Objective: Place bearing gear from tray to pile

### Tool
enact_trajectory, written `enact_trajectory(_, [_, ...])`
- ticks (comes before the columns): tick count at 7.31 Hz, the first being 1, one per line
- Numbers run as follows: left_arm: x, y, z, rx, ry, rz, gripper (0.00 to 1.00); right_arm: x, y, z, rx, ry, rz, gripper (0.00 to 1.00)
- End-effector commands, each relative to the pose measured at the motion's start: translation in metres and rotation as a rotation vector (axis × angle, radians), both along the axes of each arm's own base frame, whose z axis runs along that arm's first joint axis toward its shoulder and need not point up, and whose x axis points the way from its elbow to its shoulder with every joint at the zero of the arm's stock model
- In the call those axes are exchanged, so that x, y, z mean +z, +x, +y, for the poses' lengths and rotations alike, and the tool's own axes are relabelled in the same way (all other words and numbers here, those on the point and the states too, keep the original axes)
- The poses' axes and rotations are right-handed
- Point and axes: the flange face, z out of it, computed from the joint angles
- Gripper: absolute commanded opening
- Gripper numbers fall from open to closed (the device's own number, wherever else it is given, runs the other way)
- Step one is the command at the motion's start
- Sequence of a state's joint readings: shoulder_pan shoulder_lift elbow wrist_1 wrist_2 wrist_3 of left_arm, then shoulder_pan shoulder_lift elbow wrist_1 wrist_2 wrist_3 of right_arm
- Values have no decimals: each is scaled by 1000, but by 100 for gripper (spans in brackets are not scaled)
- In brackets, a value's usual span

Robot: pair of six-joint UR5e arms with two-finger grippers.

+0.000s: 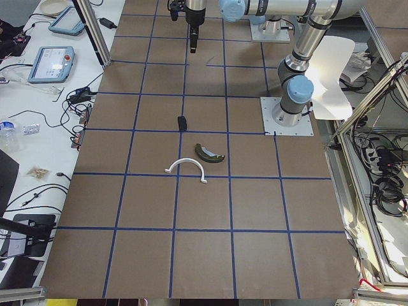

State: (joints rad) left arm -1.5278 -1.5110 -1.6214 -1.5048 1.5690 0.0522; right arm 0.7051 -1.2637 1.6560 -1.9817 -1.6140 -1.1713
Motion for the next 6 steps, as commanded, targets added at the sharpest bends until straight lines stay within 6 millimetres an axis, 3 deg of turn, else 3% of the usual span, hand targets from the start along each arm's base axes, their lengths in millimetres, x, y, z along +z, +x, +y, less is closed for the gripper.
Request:
enact_trajectory(1, [0, 0, 0, 0, 0, 1, 100, -45, -54, -11, 75, -12, -23, 100])
enact_trajectory(2, [0, 0, 0, 0, 0, 1, 100, -58, -70, -12, 80, -20, -20, 100])
enact_trajectory(4, [0, 0, 0, 0, -2, 1, 100, -85, -80, -17, 83, -25, -8, 96])
enact_trajectory(6, [0, 0, 0, 0, -2, 1, 100, -109, -95, -7, 74, -9, -33, 94])
